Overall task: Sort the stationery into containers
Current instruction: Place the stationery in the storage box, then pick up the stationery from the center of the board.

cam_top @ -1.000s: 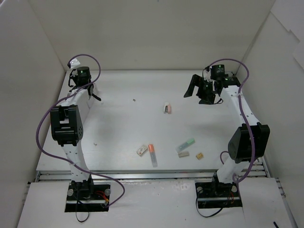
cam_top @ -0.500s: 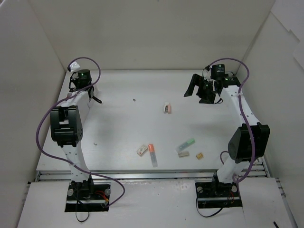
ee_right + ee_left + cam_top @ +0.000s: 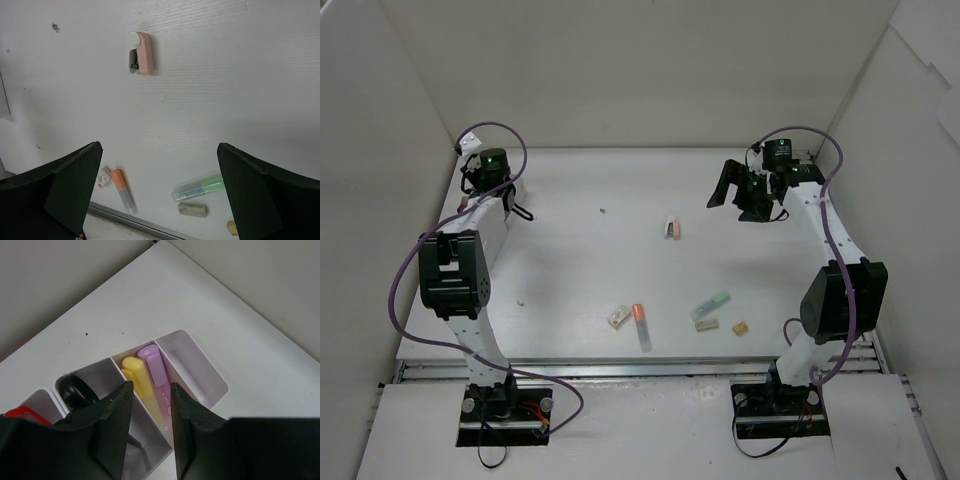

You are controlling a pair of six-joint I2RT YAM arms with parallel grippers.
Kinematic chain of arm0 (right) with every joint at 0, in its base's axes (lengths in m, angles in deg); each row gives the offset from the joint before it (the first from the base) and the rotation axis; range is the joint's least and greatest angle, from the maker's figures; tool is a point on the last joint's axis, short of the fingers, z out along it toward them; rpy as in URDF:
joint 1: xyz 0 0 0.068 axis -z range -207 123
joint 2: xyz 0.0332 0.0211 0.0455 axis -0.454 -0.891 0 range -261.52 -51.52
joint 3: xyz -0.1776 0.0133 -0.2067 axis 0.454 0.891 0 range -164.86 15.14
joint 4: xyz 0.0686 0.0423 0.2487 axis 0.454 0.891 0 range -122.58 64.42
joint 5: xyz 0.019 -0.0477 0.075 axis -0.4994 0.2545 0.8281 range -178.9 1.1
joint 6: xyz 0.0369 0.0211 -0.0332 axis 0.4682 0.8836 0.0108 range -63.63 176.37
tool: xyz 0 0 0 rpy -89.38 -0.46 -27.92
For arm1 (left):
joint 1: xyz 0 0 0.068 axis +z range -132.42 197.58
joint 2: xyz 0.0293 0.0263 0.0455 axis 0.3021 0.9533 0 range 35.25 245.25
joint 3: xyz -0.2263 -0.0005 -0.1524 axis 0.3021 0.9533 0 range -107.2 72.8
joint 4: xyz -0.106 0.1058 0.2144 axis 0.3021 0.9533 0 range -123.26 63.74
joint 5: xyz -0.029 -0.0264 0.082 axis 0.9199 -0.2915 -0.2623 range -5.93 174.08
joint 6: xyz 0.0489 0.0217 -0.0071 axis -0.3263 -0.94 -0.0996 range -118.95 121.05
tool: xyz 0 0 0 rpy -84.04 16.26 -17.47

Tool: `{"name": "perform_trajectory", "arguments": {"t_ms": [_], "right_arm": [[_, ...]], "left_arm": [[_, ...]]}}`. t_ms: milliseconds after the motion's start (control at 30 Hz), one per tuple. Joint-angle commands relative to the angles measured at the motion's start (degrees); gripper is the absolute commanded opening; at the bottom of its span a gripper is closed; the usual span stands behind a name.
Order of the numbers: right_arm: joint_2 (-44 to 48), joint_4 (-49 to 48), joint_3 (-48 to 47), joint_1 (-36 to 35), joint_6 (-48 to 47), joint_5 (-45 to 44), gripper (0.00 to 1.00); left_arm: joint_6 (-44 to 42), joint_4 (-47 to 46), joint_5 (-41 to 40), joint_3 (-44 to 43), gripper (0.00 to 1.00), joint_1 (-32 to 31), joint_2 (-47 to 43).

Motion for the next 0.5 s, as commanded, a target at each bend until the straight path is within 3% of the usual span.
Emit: {"name": "perform_trajectory", "arguments": {"t_ms": [0, 33, 167, 300, 467], "right_arm": [[4.0, -2.3, 0.3, 0.5, -0.5, -0.3, 0.98], [4.3, -2.3, 0.4, 0.5, -0.5, -0.4, 0.98], [5.4, -2.3, 1.3, 0.5, -0.8, -0.8, 0.98], [5.9, -2.6, 2.2, 0.5, -0.9, -1.4, 0.98], [6.0, -3.0, 2.5, 0.5, -1.0, -1.3, 0.98]], "left_arm": [[0.6, -3.1, -2.2, 0.0, 0.33, 0.7, -5.8], [0.6, -3.2, -2.2, 0.2, 0.38, 0.7, -6.1], [-0.3, -3.9, -2.1, 0.6, 0.44, 0.1, -6.9], [-2.1, -4.0, -2.1, 0.2, 0.57, -0.4, -8.0], [-4.2, -4.4, -1.6, 0.3, 0.80, -1.5, -10.2]]}}
